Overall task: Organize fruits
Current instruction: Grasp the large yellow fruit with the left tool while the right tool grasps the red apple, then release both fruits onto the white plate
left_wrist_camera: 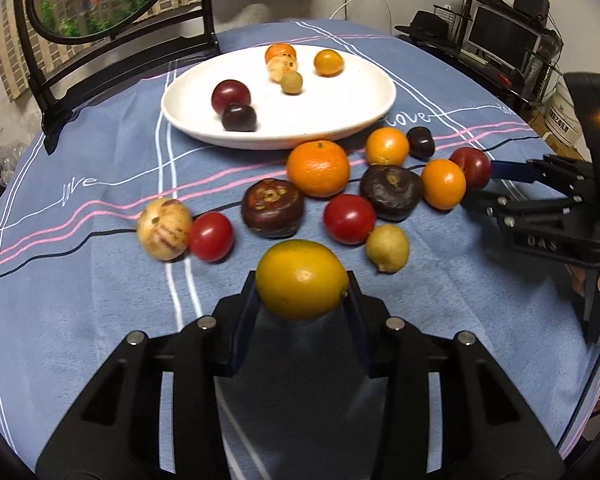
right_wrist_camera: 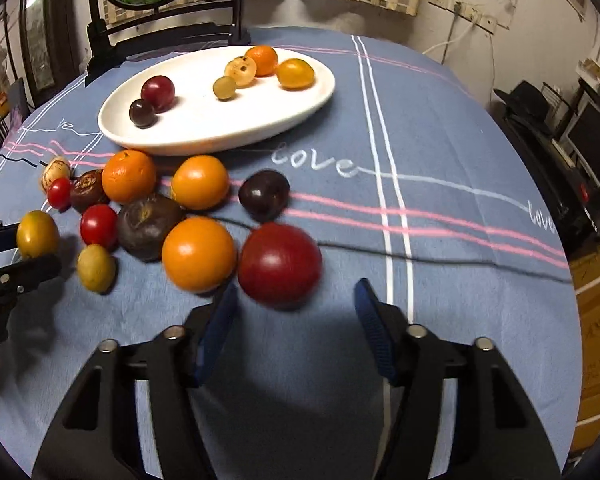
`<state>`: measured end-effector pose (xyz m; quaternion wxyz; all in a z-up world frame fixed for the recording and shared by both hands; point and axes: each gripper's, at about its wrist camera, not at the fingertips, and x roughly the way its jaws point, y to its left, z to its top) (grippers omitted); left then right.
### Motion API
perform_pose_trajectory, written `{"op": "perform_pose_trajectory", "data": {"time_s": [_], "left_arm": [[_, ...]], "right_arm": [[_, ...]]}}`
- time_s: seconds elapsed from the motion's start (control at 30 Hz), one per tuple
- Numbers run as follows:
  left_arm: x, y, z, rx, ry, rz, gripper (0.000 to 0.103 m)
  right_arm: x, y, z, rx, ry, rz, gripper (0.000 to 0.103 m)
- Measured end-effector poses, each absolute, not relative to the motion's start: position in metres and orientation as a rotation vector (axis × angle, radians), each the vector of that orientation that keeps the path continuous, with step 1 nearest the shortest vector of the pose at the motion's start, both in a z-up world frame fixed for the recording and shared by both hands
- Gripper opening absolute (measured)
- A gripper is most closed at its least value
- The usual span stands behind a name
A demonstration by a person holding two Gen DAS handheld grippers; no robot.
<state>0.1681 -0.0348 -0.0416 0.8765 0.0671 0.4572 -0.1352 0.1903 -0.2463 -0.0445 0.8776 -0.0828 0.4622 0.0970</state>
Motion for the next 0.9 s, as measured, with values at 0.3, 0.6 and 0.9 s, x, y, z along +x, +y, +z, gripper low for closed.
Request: {"op": "perform_pose_trajectory", "data": {"time_s": [0.3,0.6,0.9], "left_arm": [[0.165,-0.022,-0.032,0.125,0.951,-0.268,0.042],[0.205,-0.023,0.012,0.104,0.889,-0.261,0.042],[0.291,-0.044,0.017,0.083,0.874,-0.228,0.042]], "right_arm": [[0.180,-0.250,-0.025,-0.140,0.929,0.225,0.041],[0.190,-0.240,0.022,-0.093,0.791,0.309,0.042],[0.263,-0.205,0.012,-0.132,0.818,0.340,0.042]]}}
